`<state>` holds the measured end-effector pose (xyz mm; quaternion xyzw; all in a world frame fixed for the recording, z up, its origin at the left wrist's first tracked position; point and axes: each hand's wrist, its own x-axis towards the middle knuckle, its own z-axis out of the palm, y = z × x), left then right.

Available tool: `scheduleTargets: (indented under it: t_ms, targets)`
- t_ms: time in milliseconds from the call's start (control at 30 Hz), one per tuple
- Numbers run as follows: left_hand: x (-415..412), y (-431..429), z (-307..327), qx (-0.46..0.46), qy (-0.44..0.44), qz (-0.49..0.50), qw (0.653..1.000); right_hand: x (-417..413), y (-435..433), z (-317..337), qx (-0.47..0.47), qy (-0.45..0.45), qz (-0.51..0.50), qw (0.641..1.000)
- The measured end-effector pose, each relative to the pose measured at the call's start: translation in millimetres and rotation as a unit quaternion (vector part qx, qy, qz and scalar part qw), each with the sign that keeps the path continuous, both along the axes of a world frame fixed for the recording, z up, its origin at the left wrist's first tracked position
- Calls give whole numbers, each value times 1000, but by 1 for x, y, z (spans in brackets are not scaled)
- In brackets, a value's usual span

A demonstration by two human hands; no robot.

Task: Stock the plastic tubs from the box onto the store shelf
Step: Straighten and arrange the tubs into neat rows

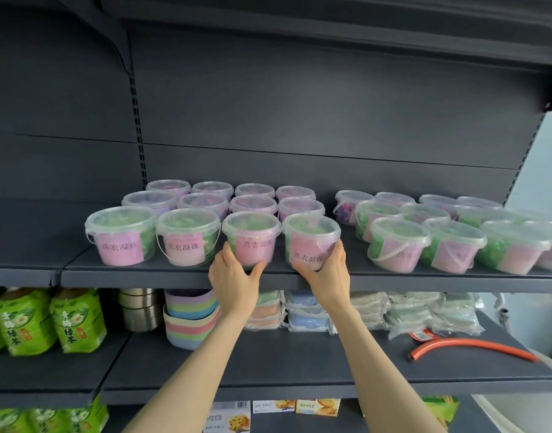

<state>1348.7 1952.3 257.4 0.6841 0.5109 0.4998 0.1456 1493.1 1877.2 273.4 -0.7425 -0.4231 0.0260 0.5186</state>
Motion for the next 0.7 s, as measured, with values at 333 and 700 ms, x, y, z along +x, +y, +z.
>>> scheduleTargets:
  t_ms: [333,700]
  targets:
    - [-3,2,-2,5,25,-18,1000,-4,-1,2,-19,-20,-15,1000]
    - [-16,-16,-13,5,137,-29,990,-12,-14,1,-78,-98,-35,991]
